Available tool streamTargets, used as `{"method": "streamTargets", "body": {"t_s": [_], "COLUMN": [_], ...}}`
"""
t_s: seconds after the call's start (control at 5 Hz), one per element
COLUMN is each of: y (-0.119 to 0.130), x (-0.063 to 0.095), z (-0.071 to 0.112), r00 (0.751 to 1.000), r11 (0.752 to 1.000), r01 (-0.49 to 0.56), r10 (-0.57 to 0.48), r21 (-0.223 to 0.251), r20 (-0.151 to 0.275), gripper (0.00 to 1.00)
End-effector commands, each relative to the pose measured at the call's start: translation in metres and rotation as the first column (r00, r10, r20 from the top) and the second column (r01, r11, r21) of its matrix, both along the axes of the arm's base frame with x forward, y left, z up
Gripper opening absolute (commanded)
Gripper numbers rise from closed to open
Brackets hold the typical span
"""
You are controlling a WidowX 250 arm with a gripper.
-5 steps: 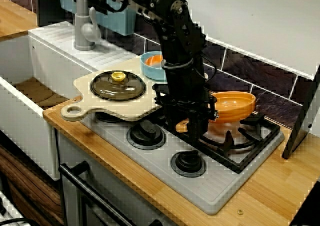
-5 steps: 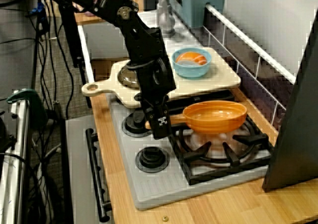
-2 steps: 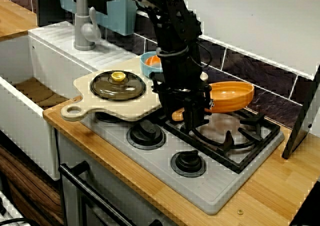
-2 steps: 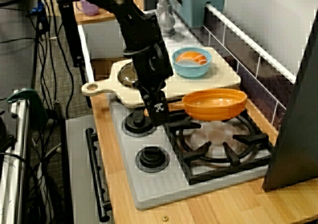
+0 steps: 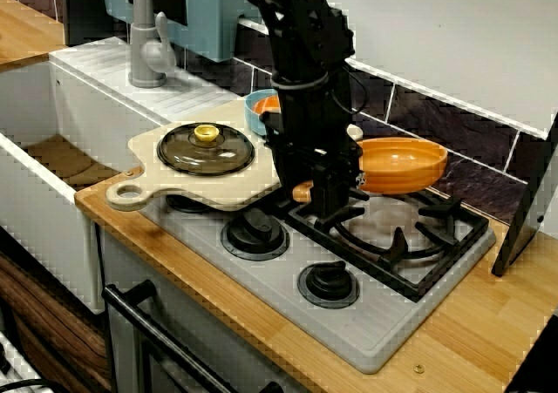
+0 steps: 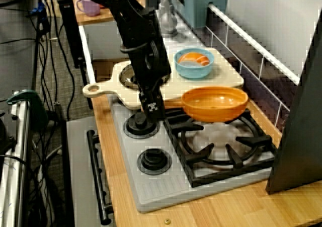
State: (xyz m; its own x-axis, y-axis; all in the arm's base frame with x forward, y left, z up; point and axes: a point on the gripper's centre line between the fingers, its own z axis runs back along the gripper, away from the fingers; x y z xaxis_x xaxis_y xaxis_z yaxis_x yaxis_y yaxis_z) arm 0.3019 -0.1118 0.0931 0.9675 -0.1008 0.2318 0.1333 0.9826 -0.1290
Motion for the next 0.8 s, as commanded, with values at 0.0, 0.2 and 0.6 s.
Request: {"method": "streamTargets", "body": {"t_s": [0.0,0.2,0.6], "y": [-0.0059,-0.0063,-0.0033], "x": [0.0044,0.0009,0.0049], "z": [0.0262,0.0301,0.0255], "r00": [0.991,0.986,0.969], "r11": [0.996,0.991,0.97], "r01": [0.071,0.103,0.172], "r10": [-0.077,-0.113,-0.198], "r21": [0.057,0.084,0.174], "r20": [0.107,0.122,0.15], "gripper": [0.0,0.0,0.0]}}
